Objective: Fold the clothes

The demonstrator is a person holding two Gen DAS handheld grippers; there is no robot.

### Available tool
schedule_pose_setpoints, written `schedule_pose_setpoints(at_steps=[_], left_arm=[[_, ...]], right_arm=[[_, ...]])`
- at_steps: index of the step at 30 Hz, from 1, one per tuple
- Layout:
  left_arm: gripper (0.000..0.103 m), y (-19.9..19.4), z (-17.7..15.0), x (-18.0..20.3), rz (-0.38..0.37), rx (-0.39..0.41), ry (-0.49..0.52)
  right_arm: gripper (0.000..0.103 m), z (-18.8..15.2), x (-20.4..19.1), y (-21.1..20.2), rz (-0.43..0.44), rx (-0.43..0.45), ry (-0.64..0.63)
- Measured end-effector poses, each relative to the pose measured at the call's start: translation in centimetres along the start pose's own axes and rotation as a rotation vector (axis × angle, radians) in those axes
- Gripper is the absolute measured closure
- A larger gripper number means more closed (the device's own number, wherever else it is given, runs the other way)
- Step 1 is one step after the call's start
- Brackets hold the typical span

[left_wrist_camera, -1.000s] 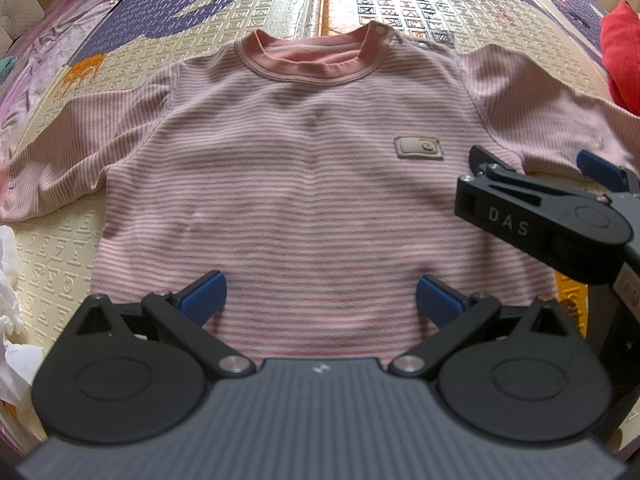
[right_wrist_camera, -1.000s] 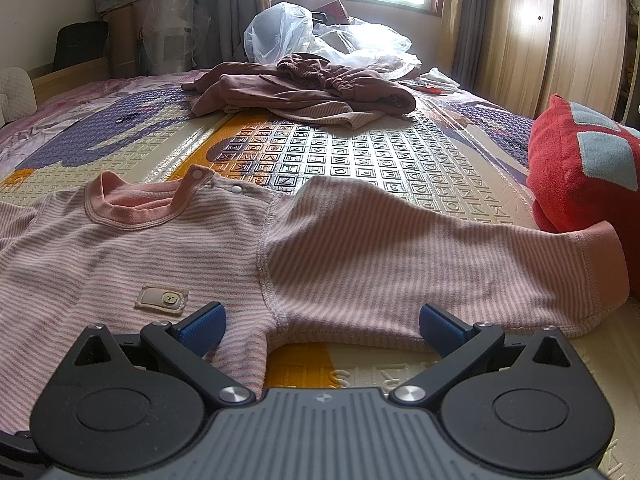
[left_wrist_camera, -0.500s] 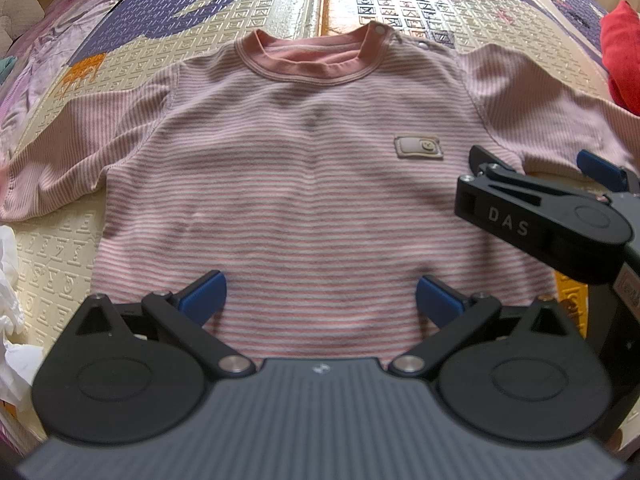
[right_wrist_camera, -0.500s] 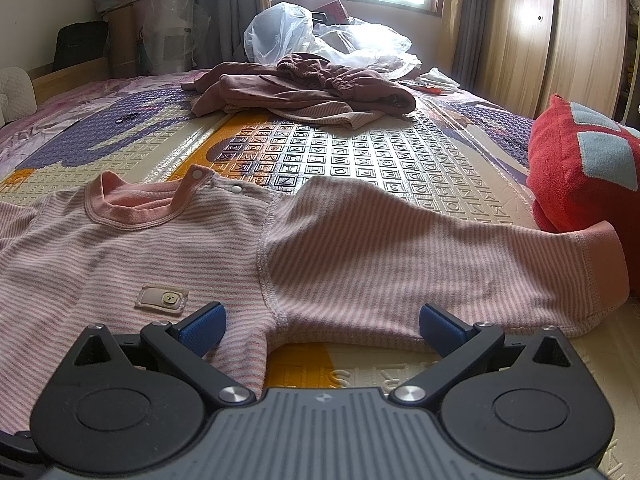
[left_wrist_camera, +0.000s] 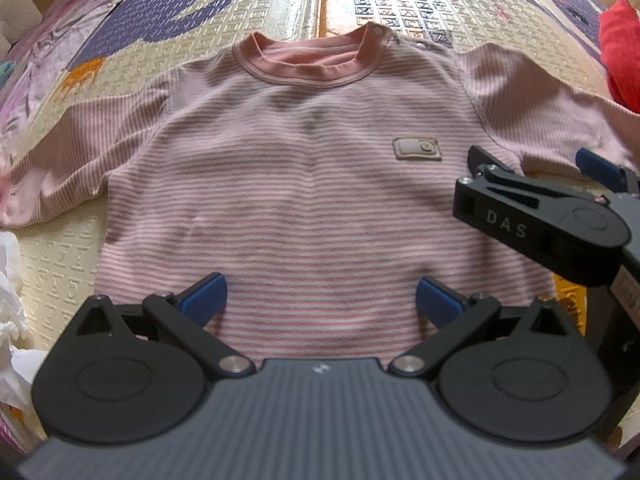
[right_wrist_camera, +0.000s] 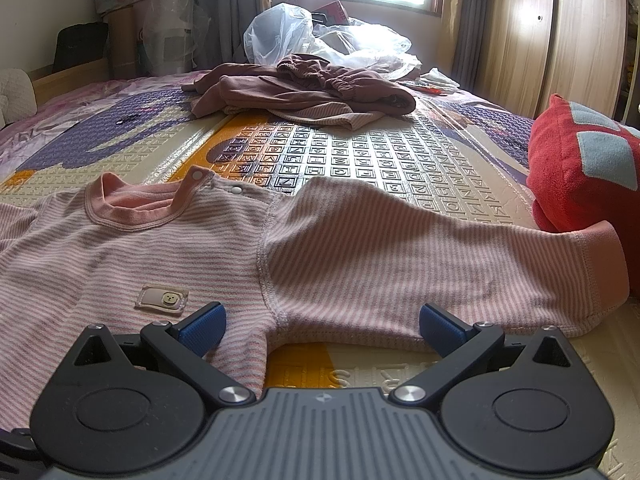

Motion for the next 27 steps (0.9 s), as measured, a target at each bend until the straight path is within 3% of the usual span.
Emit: schedule_pose_setpoints(at_steps=[9,27], left_arm=[[0.000,0.1,0.8,-0.6,0.035,0.047,-0.012],[0.000,1.0,0.8,-0.7,0.018,0.113,-0.044]], right_arm=[[0.000,0.0,0.0,0.0,0.001,0.000,0.001],[0.000,0.1,0.2,0.0,0.002,-0.002,0.005]])
Point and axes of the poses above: each gripper's, at about its wrist camera, not at the fingertips, and y roughly the way its jaws point, x to its right, z to its top, the point moved 9 cm from there along y, roughly the way its jaws point, and after that the axes turned 12 degrees about x, right-handed, at the moved point
